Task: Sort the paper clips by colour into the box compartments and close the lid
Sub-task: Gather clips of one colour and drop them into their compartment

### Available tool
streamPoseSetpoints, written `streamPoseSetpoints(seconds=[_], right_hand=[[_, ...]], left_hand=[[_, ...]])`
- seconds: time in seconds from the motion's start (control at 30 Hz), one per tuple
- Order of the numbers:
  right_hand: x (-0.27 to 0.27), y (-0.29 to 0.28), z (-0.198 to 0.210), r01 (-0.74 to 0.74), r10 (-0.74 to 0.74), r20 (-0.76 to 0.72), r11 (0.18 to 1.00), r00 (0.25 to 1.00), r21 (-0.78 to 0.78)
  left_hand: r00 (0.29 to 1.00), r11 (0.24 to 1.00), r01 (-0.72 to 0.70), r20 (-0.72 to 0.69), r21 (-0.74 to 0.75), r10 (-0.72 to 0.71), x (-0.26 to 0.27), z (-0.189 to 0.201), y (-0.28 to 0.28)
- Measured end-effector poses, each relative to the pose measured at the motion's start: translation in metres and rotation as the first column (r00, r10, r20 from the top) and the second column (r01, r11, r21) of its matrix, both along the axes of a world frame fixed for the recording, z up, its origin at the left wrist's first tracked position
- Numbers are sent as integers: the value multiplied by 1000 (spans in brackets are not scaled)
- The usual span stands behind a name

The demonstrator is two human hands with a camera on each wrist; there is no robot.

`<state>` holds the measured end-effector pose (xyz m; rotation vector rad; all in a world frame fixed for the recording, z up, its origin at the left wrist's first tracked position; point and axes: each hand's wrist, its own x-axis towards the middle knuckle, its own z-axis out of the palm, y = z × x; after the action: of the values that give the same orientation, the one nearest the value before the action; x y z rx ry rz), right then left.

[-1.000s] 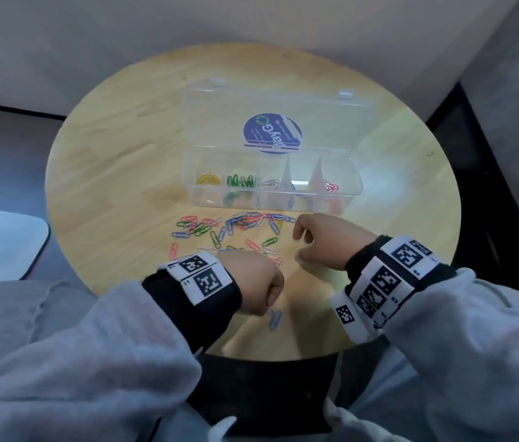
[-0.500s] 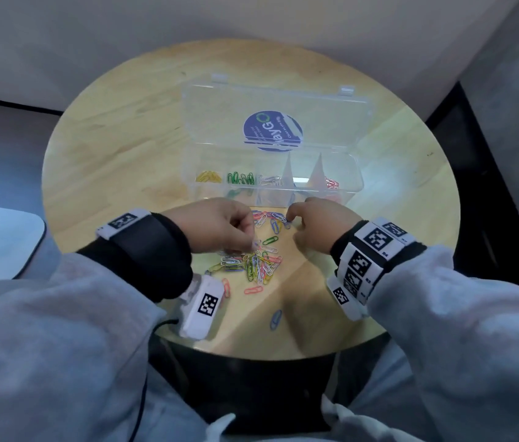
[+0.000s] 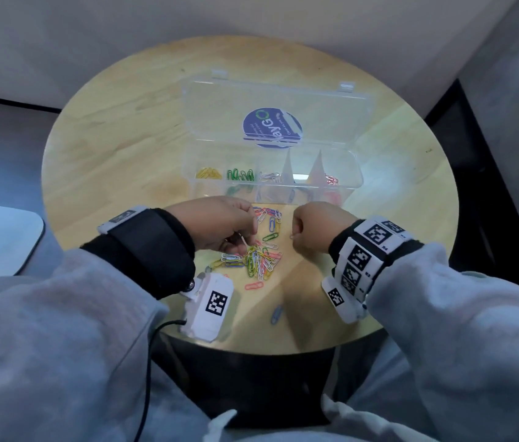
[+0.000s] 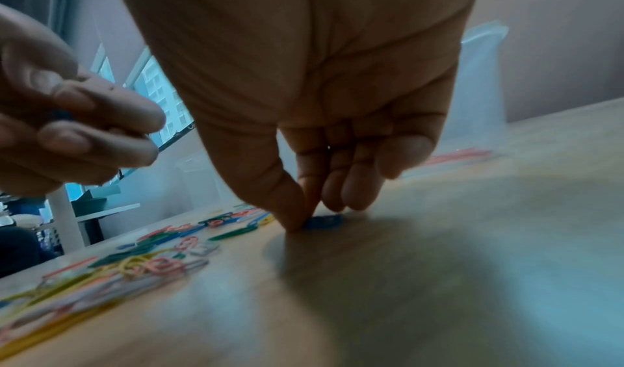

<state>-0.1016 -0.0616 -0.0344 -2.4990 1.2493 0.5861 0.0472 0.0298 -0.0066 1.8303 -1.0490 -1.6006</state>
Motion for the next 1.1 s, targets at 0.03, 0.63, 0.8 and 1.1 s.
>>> streamPoseSetpoints(seconds=[0.03,0.63,0.8,1.1], right_hand=[[-5,1,0,20,-20,-4,1000,1000,20],[-42,-1,2,281,-627,305,660,717,697],[-38,0,3,289,-687,293,598,665,748],[-27,2,3,177,-275,347,941,897,289]], left_hand=[[999,999,40,35,6,-40,-5,0,0],[326,564,787,609,250,-724,-60,-8,18],[293,554,791,633,261,-717,-64,-18,16],[234,520,808,660,276,-714,-66,-26,14]])
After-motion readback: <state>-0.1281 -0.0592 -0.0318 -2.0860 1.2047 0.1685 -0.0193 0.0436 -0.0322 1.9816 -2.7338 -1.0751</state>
